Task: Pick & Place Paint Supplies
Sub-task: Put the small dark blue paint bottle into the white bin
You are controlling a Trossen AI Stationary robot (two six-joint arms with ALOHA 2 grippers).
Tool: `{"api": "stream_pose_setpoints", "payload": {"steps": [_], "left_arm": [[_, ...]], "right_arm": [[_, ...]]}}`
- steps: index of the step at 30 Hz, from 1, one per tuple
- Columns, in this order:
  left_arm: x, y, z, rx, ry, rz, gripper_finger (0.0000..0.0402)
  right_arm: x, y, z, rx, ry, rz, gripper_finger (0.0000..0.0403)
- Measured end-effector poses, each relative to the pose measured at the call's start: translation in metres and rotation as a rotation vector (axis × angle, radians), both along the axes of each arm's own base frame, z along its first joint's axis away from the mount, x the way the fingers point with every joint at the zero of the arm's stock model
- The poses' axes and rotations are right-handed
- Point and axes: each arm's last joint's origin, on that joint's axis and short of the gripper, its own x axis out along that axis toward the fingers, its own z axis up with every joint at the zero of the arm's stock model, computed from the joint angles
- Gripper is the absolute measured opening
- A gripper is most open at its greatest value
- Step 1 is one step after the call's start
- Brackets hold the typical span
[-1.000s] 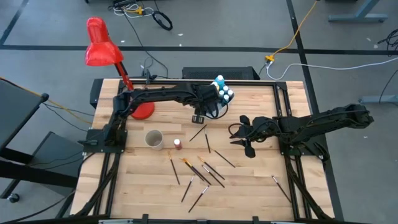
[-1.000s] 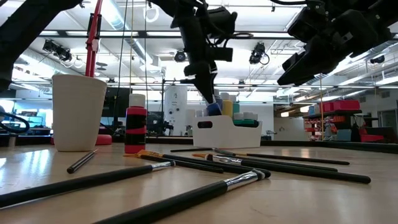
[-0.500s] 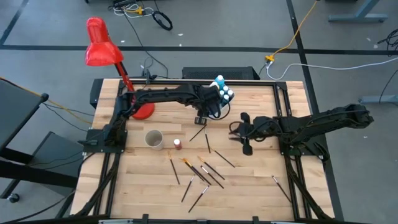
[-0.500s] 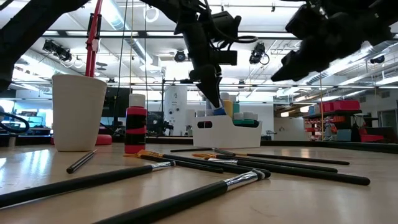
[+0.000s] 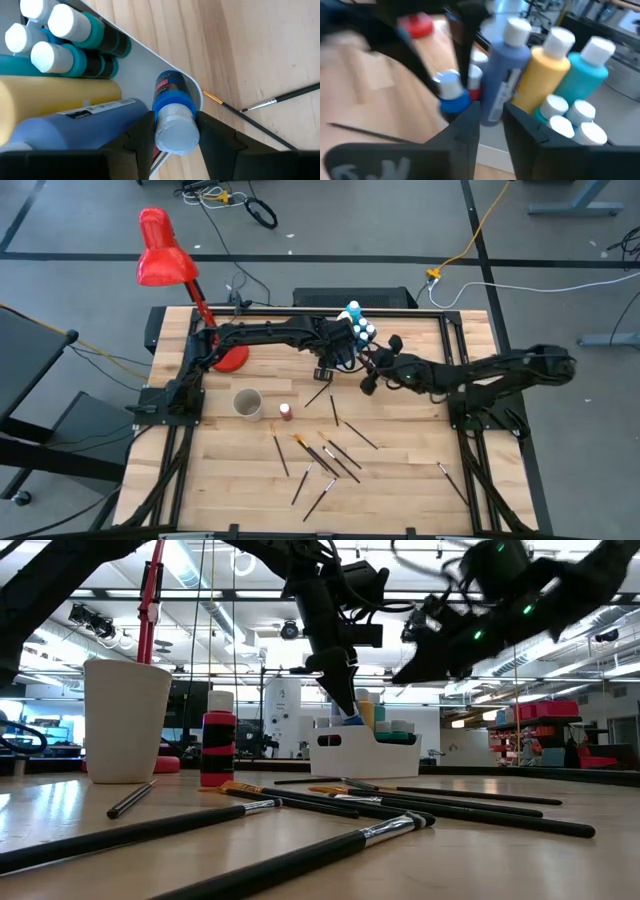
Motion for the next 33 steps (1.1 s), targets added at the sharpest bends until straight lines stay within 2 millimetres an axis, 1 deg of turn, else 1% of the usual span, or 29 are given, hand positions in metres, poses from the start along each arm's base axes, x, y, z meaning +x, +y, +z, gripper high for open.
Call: {"api": "stream_pose_setpoints", "payload": {"steps": [4,7,9,13,16,20,24,28,33], "left_arm": [[0.0,0.0,0.0,0.0,-0.003,0.001,0.0143],[0.0,0.0,0.0,0.0,-0.004,0.002,0.0137],[0.0,0.0,0.0,0.0,-0.004,0.003,0.0137],[0.0,0.0,0.0,0.0,-0.005,0.004,0.0144],[0.0,0.0,0.0,0.0,-0.005,0.004,0.0146],[0.0,0.001,0.0,0.019,0.001,0.014,0.0139],[0.0,0.001,0.0,0.027,0.0,0.017,0.0142],[0.004,0.002,0.002,0.038,-0.045,0.019,0.0157],[0.005,0.002,0.003,0.048,-0.059,0.022,0.0172]], "right_arm": [[0.01,-0.014,-0.019,-0.002,0.0,-0.028,0.005],[0.017,-0.022,-0.031,0.018,-0.012,0.007,0.0016],[0.024,-0.027,-0.035,0.029,-0.009,0.024,0.0005],[0.039,-0.037,-0.043,0.026,0.028,0.01,0.0009],[0.049,-0.042,-0.048,0.037,0.057,0.03,0.0005],[0.057,-0.045,-0.052,0.044,0.083,0.027,0.0003],[0.057,-0.047,-0.053,0.064,0.095,0.037,0.0003],[0.056,-0.048,-0.055,0.102,0.095,0.047,0.0003],[0.055,-0.048,-0.057,0.117,0.118,0.061,0.0002]]}}
